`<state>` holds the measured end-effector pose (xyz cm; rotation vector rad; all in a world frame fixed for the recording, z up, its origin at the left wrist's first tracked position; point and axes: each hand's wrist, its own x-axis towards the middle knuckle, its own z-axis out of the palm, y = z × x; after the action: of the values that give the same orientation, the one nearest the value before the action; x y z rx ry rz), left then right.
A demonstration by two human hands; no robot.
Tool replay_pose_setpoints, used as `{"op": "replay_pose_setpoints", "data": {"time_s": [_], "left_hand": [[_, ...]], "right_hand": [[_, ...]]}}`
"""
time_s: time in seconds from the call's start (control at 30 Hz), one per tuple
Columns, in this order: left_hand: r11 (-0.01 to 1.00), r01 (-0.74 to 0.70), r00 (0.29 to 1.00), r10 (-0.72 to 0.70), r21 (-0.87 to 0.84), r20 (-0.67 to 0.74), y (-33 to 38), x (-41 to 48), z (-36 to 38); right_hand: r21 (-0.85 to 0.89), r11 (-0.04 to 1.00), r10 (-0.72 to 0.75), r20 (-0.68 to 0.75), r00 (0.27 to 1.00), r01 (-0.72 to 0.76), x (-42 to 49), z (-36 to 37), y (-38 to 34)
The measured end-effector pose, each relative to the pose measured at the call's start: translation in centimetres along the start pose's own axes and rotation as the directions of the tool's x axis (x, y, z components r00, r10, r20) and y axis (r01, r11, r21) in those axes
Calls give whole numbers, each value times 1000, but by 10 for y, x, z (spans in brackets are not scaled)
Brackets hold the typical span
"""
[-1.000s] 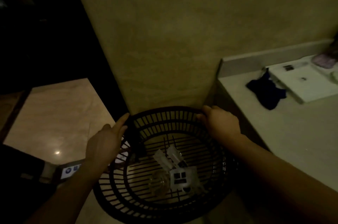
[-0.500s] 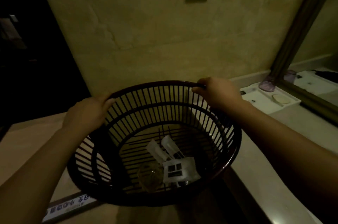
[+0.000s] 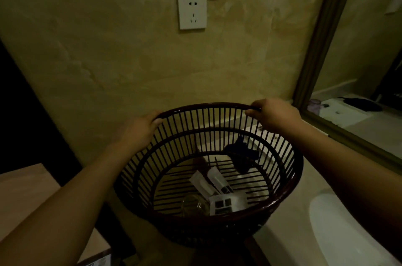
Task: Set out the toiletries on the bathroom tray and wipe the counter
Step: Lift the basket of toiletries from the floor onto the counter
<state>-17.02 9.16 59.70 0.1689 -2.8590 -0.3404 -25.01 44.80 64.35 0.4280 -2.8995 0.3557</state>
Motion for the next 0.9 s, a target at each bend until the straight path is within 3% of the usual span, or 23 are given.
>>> {"op": "replay_pose_setpoints", "data": {"time_s": [0.37,0.6,0.73,0.9], "left_hand": [[991,-110,993,105,76,56,21,118,51],[983,-153,988,148,105,54,35,145,72],[951,-146,988,151,271,2,39,144,74],[959,-112,991,126,261,-36,53,138,75]], "right_hand": [[-52,989,134,-29,991,-135,67,19,43],[-103,976,191,3,982,-190,98,32,56],[-154,974,163,-20,986,-164,106,35,62],[-248,968,37,-40,999,-45,108,40,65]]}}
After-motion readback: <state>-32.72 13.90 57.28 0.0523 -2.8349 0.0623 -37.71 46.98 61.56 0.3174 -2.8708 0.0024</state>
